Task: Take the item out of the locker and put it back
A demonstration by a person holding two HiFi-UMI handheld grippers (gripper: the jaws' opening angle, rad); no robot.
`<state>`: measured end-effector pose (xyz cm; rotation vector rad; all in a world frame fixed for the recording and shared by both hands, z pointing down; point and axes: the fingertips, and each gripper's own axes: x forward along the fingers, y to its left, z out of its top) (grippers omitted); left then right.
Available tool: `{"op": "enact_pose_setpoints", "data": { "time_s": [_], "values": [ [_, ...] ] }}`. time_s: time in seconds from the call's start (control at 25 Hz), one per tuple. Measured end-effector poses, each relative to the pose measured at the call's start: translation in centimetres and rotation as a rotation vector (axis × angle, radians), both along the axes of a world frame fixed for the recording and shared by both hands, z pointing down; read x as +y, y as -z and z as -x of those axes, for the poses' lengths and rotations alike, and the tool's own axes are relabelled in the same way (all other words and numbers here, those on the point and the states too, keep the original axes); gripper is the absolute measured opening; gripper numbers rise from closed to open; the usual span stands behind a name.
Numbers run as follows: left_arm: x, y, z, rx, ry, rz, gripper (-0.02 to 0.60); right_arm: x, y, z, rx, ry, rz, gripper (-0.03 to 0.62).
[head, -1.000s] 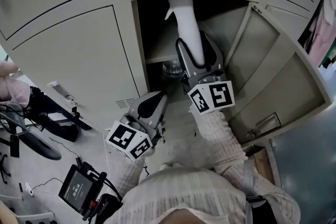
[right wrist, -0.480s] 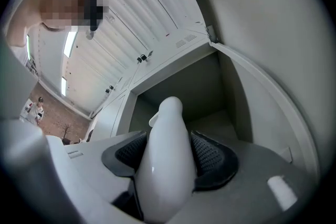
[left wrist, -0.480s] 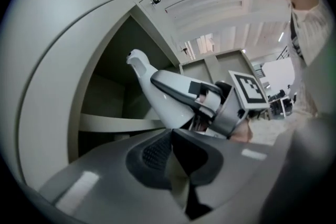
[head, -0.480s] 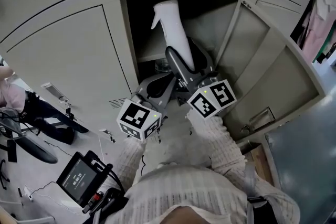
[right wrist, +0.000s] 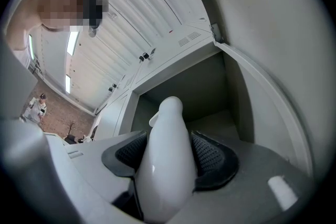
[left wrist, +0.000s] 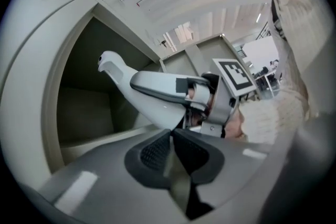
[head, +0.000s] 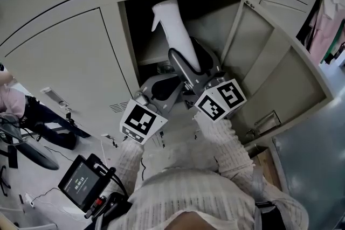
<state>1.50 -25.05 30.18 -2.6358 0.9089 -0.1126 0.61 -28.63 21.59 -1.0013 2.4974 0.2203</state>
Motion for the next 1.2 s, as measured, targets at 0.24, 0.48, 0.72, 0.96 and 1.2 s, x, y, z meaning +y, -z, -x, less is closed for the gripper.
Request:
{"op": "enact_pose_setpoints", "data": {
  "time_s": [0.24, 0.48, 0.72, 0.96, 1.2],
  "values": [
    [-1.1, 0.4, 0.9, 0.053, 0.075, 0.047, 0.215, 0.4, -0.2, -0.3, 0.005, 0.032, 0.033, 0.258],
    [-0.9, 0.0, 0.3, 0.026, 0.069, 0.040, 0.225, 0.5, -1.0, -0.5, 0.007, 0.050, 0.073, 0.258],
    [-0.9, -0.1, 0.1, -0.025, 0.090, 0.004, 0.241, 0.5, -1.5, -0.5, 0.017, 0.052, 0.098, 0.258],
    [-1.4, -0.2, 0.3, -0.003, 0.113, 0.019, 0.321, 0.9, -1.7, -0.8, 0.018, 0.051, 0.100, 0.256],
    [-1.7, -0.3, 0.0, 0.026, 0.149, 0.044, 0.387, 0.9, -1.8, -2.4, -0.031, 0.012, 0.100, 0.256]
  ]
}}
